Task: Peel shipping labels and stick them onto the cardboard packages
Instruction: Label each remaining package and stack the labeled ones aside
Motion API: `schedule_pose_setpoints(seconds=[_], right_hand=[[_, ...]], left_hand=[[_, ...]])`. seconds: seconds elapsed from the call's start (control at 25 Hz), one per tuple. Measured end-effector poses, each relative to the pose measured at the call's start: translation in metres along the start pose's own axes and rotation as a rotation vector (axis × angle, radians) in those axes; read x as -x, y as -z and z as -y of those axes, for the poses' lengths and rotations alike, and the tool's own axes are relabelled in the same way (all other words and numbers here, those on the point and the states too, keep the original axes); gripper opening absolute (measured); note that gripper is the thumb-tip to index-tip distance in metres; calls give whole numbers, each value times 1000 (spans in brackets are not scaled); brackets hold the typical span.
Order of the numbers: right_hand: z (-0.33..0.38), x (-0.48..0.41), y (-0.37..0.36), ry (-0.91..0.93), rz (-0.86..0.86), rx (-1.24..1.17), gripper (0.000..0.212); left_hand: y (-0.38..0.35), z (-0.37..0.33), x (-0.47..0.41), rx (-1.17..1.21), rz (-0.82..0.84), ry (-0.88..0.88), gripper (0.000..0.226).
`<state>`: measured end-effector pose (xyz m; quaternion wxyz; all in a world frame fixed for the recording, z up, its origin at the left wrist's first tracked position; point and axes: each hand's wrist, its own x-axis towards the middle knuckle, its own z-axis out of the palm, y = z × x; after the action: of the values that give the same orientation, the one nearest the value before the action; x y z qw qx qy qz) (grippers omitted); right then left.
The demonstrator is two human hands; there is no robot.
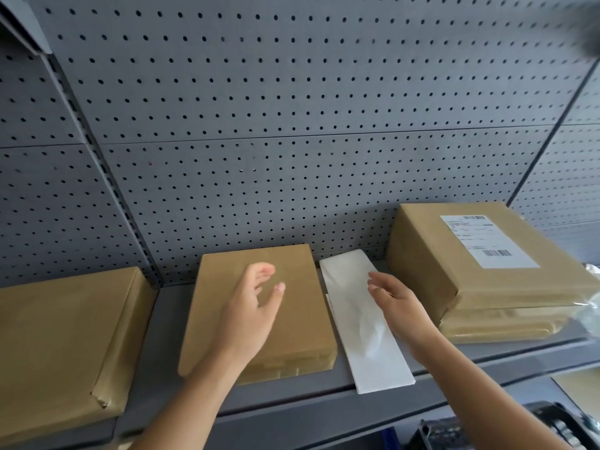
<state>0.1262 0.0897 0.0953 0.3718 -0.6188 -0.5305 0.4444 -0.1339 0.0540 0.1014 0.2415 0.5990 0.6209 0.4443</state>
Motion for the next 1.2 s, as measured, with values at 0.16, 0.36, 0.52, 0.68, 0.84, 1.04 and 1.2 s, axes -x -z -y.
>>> schedule_pose_setpoints(seconds=[0.16,0.36,0.52,0.68,0.84,1.04,1.2], right_hand=[[-5,-8,20,40,-71,78,37],[-17,-29,29,36,-31,339,50],[-29,-44,20,26,43,451,58],[-44,-63,9,-30,70,532,64],[-56,-79,0,-104,28,627,63],[-49,-76,-6,-19,-162,450,53],[-18,-51,6,26,-163,-31,40]], left_hand=[[-52,-21,-12,-50,160,-95,34],[-101,-33,-25,-54,321,-167,37],[-119,-25,-32,4,396,-131,28],[-118,-23,-36,93,394,-76,23],[-118,-18,-35,110,392,-55,18],[-117,-19,-36,189,346,-3,10],[-118,-17,-38,254,297,39,13]])
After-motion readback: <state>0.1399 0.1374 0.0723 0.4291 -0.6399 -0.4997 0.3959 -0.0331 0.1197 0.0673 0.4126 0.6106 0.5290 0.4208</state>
